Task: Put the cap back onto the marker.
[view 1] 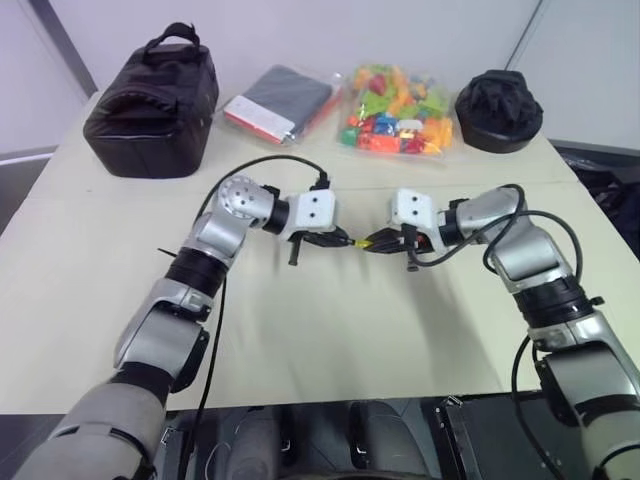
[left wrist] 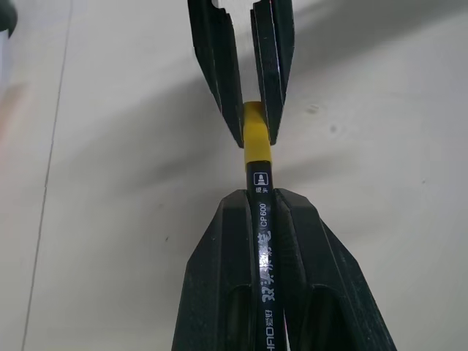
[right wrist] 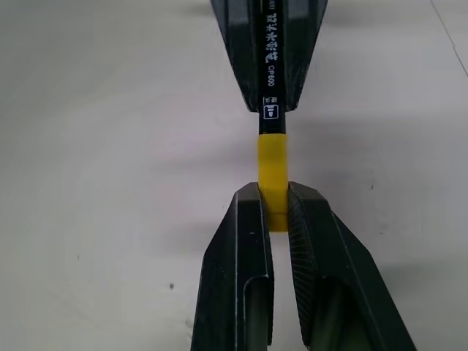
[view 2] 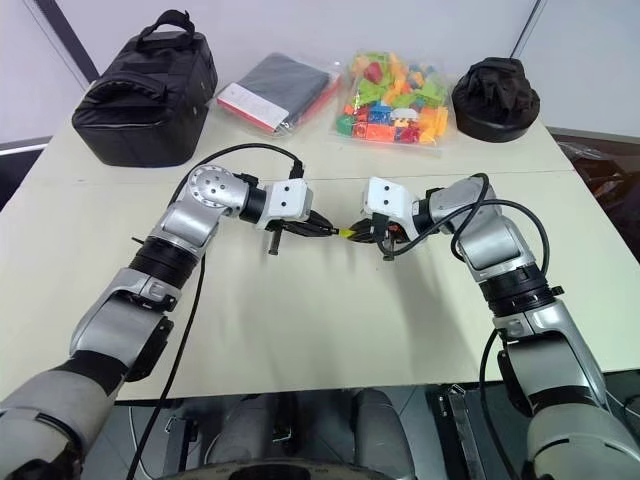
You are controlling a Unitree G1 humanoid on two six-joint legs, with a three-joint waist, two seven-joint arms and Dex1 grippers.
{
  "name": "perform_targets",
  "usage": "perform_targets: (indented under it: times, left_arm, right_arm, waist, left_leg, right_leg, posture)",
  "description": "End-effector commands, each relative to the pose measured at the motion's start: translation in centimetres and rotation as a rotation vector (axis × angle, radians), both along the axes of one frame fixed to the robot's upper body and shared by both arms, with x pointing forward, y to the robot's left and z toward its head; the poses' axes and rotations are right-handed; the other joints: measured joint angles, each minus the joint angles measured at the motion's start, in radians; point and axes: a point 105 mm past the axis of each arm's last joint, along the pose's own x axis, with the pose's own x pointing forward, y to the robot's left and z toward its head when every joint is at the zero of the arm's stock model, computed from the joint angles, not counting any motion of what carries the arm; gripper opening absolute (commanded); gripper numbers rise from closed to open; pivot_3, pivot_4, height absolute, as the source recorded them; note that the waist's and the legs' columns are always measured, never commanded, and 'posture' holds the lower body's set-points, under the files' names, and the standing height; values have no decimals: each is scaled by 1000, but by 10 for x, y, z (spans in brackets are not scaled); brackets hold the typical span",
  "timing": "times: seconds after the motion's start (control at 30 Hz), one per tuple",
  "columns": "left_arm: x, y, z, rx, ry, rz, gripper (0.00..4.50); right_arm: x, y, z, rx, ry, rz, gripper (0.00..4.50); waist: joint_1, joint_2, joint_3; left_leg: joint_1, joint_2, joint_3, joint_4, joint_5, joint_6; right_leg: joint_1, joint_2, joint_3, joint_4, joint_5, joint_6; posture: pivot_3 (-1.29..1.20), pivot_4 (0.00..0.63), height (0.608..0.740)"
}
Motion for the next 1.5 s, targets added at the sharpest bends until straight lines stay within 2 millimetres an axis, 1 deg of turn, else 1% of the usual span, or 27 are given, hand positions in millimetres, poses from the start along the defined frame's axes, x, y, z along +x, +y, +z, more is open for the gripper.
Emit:
perform_targets:
  times: [0.03, 0.07, 0.2, 0.27, 0.37, 0.4, 0.43, 0.5, 0.53, 0.57, 0.63, 0.67, 0.73, 0.8, 0.87, 0.9, 0.97, 1.0, 1.07, 1.13, 1.17, 1.27, 1.33, 1.37, 1.43, 1.47, 1.5]
  left_arm:
    - [-2, 6, 5, -2, -12, -7, 0]
    - [-2, 7, 4, -1, -13, -5, 0]
    - [0, 10, 4, 0, -14, 9, 0]
    - [4, 12, 7, -14, -19, 32, 0]
    - [9, 17, 13, -47, -30, 78, 0]
    - [11, 20, 16, -79, -23, 102, 0]
    - [19, 31, 26, -187, 2, 212, 0]
    - [26, 52, 37, -327, 53, 361, 0]
    - [25, 61, 38, -370, 80, 413, 0]
    - [28, 72, 38, -438, 105, 513, 0]
    - [29, 90, 34, -527, 163, 687, 0]
    - [28, 102, 25, -557, 196, 800, 0]
    - [21, 127, 4, -587, 195, 1030, 0]
    - [13, 142, -7, -607, 182, 1172, 0]
    - [6, 154, -14, -643, 140, 1269, 0]
    - [3, 157, -16, -650, 106, 1297, 0]
    - [-4, 156, -24, -606, 25, 1304, 0]
    - [-6, 155, -27, -611, 20, 1309, 0]
    - [-7, 158, -31, -676, 23, 1365, 0]
    - [-7, 161, -36, -697, 18, 1394, 999]
    - [-7, 162, -38, -694, 13, 1397, 1328]
    - [-8, 163, -44, -695, 9, 1411, 2921]
    - [-7, 164, -44, -719, 12, 1422, 3951]
    - [-7, 164, -41, -748, 14, 1417, 4458]
    - [-5, 166, -32, -824, 23, 1416, 4458]
    - [-3, 171, -20, -882, 22, 1399, 4458]
    - [-3, 179, -3, -968, 29, 1371, 4458]
  right_arm:
    - [3, -19, 5, -39, -31, -57, 907]
    - [3, -20, 5, -42, -29, -59, 1210]
    - [4, -25, 3, -63, -36, -75, 3326]
    - [7, -30, 7, -62, -55, -95, 4407]
    - [12, -38, 18, -28, -85, -141, 4472]
    - [15, -44, 26, 3, -101, -179, 4472]
    - [24, -62, 42, 88, -152, -287, 4472]
    - [34, -89, 62, 208, -222, -446, 4472]
    - [37, -100, 65, 244, -247, -515, 4472]
    - [37, -111, 64, 264, -268, -573, 4472]
    - [37, -121, 61, 305, -281, -649, 4472]
    - [35, -122, 58, 342, -276, -681, 4472]
    - [31, -120, 51, 418, -269, -734, 4472]
    - [29, -118, 46, 456, -267, -770, 4472]
    - [28, -114, 40, 477, -266, -793, 4472]
    - [28, -112, 38, 484, -265, -800, 4472]
    - [29, -105, 31, 480, -260, -798, 4472]
    - [29, -102, 30, 473, -263, -793, 4472]
    - [33, -97, 30, 474, -270, -786, 4472]
    - [37, -95, 32, 480, -277, -781, 4500]
    - [38, -96, 32, 480, -279, -781, 4500]
    - [39, -101, 31, 474, -284, -788, 4500]
    - [40, -102, 30, 473, -287, -791, 4500]
    - [40, -103, 31, 473, -292, -793, 4500]
    - [41, -106, 32, 473, -307, -800, 4500]
    - [41, -110, 35, 486, -325, -814, 4500]
    - [42, -115, 40, 514, -347, -833, 4500]
  waist:
    - [0, 0, 0]
    - [0, 0, 0]
    - [0, 0, 0]
    - [0, 0, 0]
    - [2, 0, 0]
    - [2, 0, 0]
    - [1, 0, 0]
    - [0, 0, 0]
    - [0, 0, 0]
    - [-1, 0, 0]
    - [-3, 0, 0]
    - [-2, 0, 0]
    - [-4, 0, 0]
    - [-3, 0, 0]
    - [0, 0, 0]
    - [1, 0, 0]
    - [3, 0, 0]
    - [3, 0, 0]
    - [6, 0, 0]
    - [4, 0, 0]
    - [2, 0, 0]
    - [1, 0, 0]
    - [1, 0, 0]
    - [1, 0, 0]
    - [2, 0, 0]
    - [2, 0, 0]
    - [2, 0, 0]
  left_leg:
    - [0, 0, 0, 0, 0, 0]
    - [0, 0, 0, 0, 0, 0]
    - [0, 0, 0, 0, 0, 0]
    - [0, 0, 0, 0, 0, 0]
    - [0, 0, 0, 0, 0, 0]
    - [0, 0, 0, 0, 0, 0]
    - [0, 0, 0, 0, 0, 0]
    - [-1, 0, 0, 0, 0, 0]
    - [-1, 1, 0, 0, 2, -3]
    - [-1, 1, 0, 0, 2, -4]
    - [0, 1, 0, -1, 3, -5]
    - [0, 2, 0, -1, 3, -5]
    - [0, 2, -1, -1, 3, -5]
    - [1, 2, -1, -1, 3, -5]
    - [1, 2, -1, 0, 3, -6]
    - [0, 2, -1, 0, 4, -6]
    - [0, 1, -1, 0, 4, -6]
    - [1, 1, -1, 0, 3, -6]
    - [1, 1, -1, 0, 3, -6]
    - [1, 1, -1, 0, 2, -4]
    - [1, 1, -1, 0, 2, -4]
    - [1, 0, -1, -1, 2, -4]
    - [1, 0, -1, -1, 2, -4]
    - [1, 0, -1, -1, 2, -4]
    - [1, 0, -1, -1, 2, -4]
    - [1, 0, -1, -1, 2, -4]
    - [1, 0, -1, -1, 2, -3]
  right_leg:
    - [0, 0, 0, 0, 0, 0]
    - [0, 0, 0, 0, 0, 0]
    - [0, 0, 0, 0, 0, 0]
    - [0, 0, 0, 0, 0, 0]
    - [0, 0, 0, 0, 0, 0]
    - [0, 0, 0, 0, 0, 0]
    - [0, 0, 0, 0, 0, 0]
    - [-1, 0, 0, 0, 0, 0]
    - [-1, 0, 0, 0, 0, 0]
    - [-1, 0, 0, 0, 0, 0]
    - [-1, 0, 0, 0, 0, 0]
    - [0, 0, 0, 0, 0, 0]
    - [0, 0, 0, 0, 0, 0]
    - [1, 0, 0, 1, 0, 0]
    - [1, 0, 0, 1, 0, 0]
    - [0, 0, 0, 1, 1, 1]
    - [1, 0, 0, 1, 1, 2]
    - [1, 0, 0, 1, 1, 2]
    - [2, -1, 0, 1, 1, 1]
    - [2, -2, 0, 1, 1, 1]
    - [2, -2, 0, 1, 1, 1]
    - [2, -1, 0, 1, 1, 1]
    - [2, -1, 0, 1, 1, 1]
    - [2, -1, 0, 0, 1, 1]
    - [2, -2, 0, 0, 1, 1]
    - [2, -2, 0, 0, 1, 2]
    - [2, -2, 0, 0, 1, 2]
  posture:
    - [0, 150, 740]
    - [0, 150, 740]
    - [0, 150, 740]
    - [0, 150, 740]
    - [0, 150, 740]
    - [0, 150, 740]
    - [0, 150, 740]
    - [0, 150, 740]
    - [0, 150, 740]
    - [0, 150, 740]
    - [0, 150, 740]
    - [0, 150, 740]
    - [0, 150, 740]
    - [0, 150, 740]
    - [0, 150, 740]
    - [0, 150, 740]
    - [0, 150, 740]
    - [0, 150, 740]
    - [0, 150, 740]
    - [0, 150, 740]
    - [0, 150, 740]
    - [0, 150, 740]
    - [0, 150, 740]
    - [0, 150, 740]
    - [0, 150, 740]
    - [0, 150, 740]
    - [0, 150, 740]
